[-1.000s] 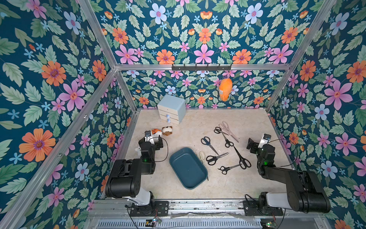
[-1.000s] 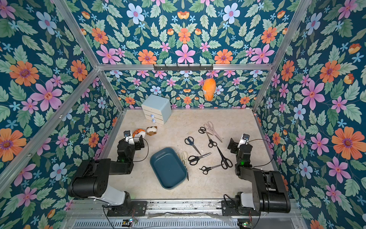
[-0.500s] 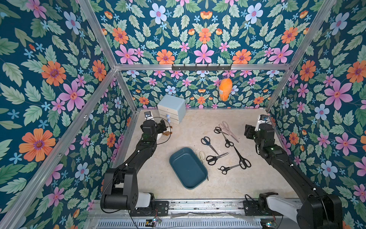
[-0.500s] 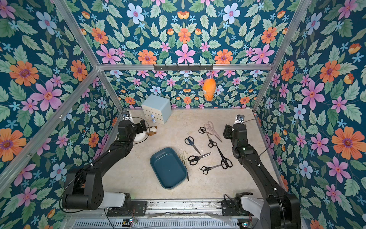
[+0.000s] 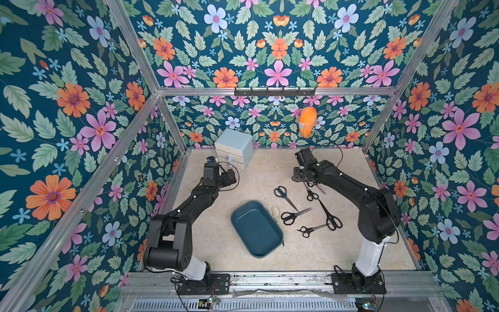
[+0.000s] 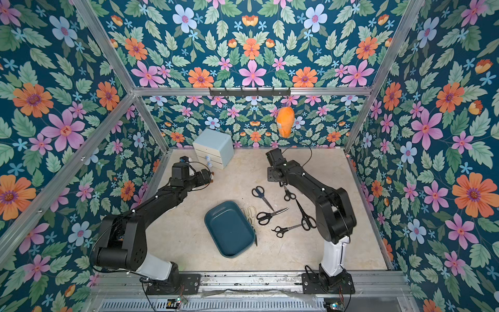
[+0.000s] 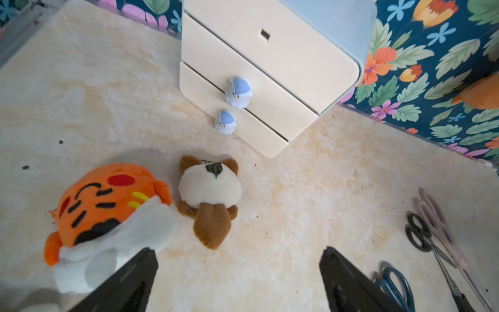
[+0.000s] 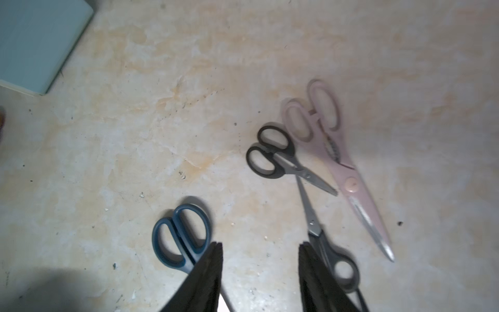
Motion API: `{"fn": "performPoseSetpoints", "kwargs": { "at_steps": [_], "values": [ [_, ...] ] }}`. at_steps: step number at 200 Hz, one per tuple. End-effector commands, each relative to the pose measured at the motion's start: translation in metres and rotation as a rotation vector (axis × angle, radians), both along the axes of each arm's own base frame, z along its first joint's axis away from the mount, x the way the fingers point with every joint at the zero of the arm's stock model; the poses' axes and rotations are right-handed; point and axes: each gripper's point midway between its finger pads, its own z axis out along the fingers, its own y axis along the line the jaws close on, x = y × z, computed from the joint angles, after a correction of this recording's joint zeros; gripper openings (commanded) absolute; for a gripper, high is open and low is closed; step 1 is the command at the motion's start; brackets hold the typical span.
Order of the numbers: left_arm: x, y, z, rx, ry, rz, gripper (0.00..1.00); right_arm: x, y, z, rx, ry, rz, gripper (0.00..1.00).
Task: Put the scissors into the storage box
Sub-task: Pick up the scissors from the center of the board.
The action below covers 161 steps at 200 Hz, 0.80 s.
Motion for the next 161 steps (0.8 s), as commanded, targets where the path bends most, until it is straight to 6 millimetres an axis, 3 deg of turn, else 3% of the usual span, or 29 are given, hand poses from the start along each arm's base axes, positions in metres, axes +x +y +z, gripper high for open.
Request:
{"fn": "performPoseSetpoints", "kwargs": {
  "at_steps": [1,28,55,85,161],
  "values": [
    [-0.001,-0.007,0.000,-0.031,0.006,-0.017,0.99,-0.005,0.014,-0.027,-0.002,0.164,0.002,0.43],
    [0.001,-0.014,0.011,-0.050,-0.021,-0.040,0.99,0.015,0.032,-0.042,0.013,0.204,0.003,0.40],
    [0.000,-0.014,0.017,-0.046,-0.038,-0.037,0.99,0.020,0.045,-0.051,0.027,0.245,0.014,0.34],
    [0.001,-0.013,0.019,-0.042,-0.043,-0.039,0.99,0.011,0.054,-0.058,0.001,0.275,0.053,0.32],
    [0.002,-0.013,0.020,-0.042,-0.039,-0.037,0.99,-0.016,0.049,-0.076,-0.058,0.342,0.122,0.32]
  ]
}}
